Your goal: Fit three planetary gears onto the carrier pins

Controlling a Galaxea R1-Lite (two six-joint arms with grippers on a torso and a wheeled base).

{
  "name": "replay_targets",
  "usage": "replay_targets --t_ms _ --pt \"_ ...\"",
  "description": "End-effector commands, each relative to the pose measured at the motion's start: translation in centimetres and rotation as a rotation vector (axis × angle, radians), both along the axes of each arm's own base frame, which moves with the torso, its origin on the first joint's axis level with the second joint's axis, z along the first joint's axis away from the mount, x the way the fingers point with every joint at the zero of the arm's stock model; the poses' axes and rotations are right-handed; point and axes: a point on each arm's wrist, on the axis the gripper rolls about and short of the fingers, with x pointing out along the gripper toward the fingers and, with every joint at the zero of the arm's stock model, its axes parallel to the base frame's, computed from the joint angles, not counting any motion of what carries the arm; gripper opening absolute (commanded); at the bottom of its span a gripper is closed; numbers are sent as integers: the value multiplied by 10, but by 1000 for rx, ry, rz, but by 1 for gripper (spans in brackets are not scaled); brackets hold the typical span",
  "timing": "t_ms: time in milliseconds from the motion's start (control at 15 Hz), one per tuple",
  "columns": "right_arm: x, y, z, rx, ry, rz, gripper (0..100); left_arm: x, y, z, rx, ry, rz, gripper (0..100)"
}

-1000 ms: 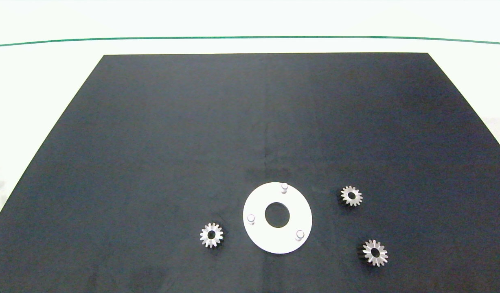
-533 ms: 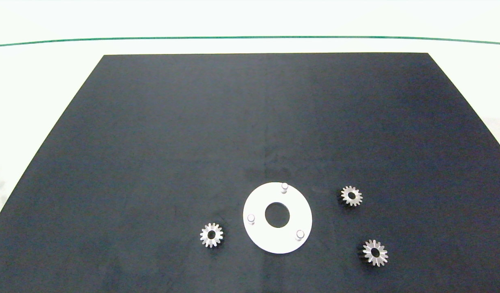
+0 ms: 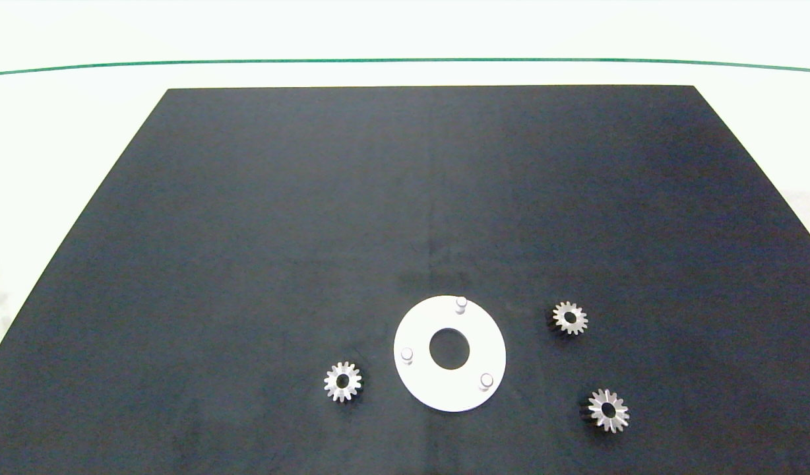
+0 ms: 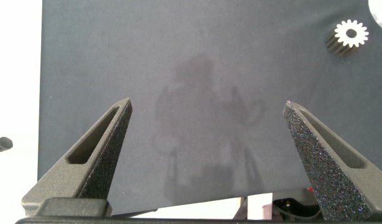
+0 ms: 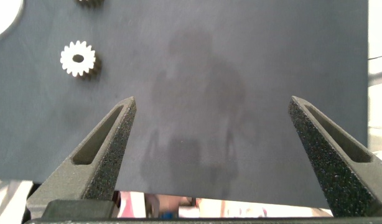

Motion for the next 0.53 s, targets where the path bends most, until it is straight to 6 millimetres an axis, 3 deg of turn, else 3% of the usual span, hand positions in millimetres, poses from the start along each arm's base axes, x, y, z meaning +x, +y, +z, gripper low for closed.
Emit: replay_targets --t_ms 67,533 --pt "20 4 -2 -21 162 131 100 1 0 -2 37 14 0 100" --pt "52 15 21 -52 300 252 100 1 0 -3 41 16 -1 100"
